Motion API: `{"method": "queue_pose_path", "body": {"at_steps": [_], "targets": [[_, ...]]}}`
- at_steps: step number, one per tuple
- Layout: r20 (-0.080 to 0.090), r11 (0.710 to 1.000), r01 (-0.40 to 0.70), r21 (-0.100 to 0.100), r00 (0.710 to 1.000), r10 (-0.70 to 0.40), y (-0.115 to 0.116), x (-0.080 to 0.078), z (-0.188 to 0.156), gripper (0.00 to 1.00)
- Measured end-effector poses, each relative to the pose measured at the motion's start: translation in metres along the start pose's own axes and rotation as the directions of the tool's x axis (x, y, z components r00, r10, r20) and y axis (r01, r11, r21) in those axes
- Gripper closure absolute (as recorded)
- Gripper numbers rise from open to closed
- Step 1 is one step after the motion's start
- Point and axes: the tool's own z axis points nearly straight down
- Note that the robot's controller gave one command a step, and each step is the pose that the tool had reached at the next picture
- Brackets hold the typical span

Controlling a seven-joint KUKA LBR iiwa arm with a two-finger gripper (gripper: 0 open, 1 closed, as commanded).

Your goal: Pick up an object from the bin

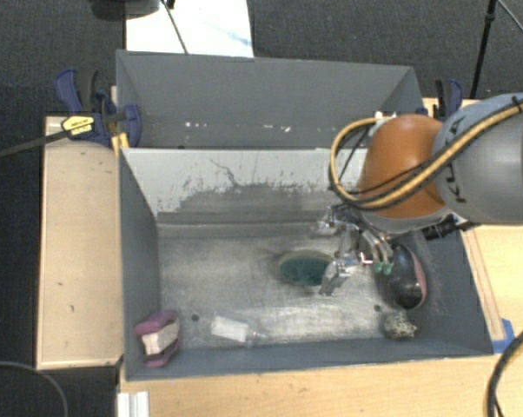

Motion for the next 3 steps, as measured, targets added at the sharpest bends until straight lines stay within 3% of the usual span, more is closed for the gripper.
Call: {"method": "queue_pose_path", "body": {"at_steps": [1, 2, 3], "targets": [[0.000, 0.989, -0.145, 0.000, 0.989, 0.145, -0.021, -0.008, 0.001, 0.00], [0.001, 0.997, -0.076, 0.001, 0.997, 0.076, 0.006, -0.010, 0.029, 0.00], [0.000, 0.997, -0.078, 0.001, 0.997, 0.078, 0.005, -0.011, 0.027, 0.00]]}}
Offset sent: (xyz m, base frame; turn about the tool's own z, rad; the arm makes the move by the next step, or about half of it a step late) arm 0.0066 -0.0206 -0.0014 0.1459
